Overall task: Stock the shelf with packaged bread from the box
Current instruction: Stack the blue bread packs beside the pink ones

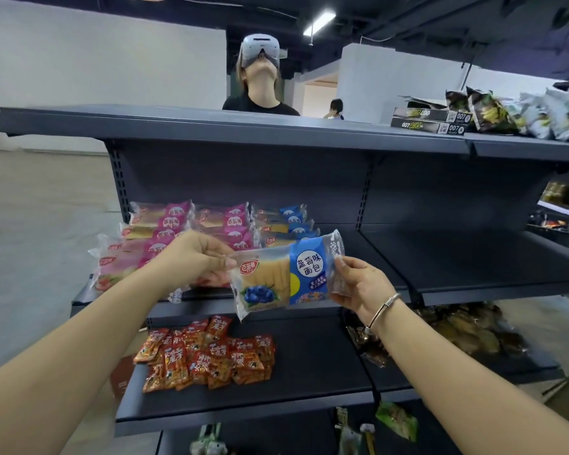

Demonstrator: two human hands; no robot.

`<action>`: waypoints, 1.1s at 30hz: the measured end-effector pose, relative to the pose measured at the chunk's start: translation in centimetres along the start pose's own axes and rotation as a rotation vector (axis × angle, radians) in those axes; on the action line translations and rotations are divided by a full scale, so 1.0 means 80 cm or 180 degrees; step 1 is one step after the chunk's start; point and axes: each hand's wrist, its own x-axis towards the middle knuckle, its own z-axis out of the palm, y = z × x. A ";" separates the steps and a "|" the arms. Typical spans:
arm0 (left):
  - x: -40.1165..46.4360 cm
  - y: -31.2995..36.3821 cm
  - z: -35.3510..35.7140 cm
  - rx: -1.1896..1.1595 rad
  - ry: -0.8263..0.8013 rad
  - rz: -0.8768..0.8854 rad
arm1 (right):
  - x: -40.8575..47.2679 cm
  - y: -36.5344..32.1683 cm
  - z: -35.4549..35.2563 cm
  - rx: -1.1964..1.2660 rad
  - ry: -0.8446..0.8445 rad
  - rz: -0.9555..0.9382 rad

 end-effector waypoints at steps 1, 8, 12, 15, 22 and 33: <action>0.007 0.004 0.001 0.0033 0.0030 -0.0003 | 0.005 -0.001 -0.003 0.0038 0.0017 -0.0013; 0.064 0.026 0.012 0.0047 0.0089 -0.0084 | 0.048 -0.018 -0.023 0.0191 0.0194 -0.0008; 0.098 0.030 0.022 0.0183 0.0296 -0.0105 | 0.075 -0.024 -0.031 0.0169 0.0292 0.0036; 0.115 0.033 0.027 0.0446 0.0420 -0.0009 | 0.092 -0.028 -0.038 0.0182 0.0154 0.0101; 0.161 0.014 0.049 0.1187 0.0357 0.0319 | 0.146 -0.008 -0.054 -0.0952 0.0322 0.0127; 0.205 -0.015 0.080 0.1770 -0.0022 0.0012 | 0.197 0.027 -0.074 -0.1363 0.0399 0.0363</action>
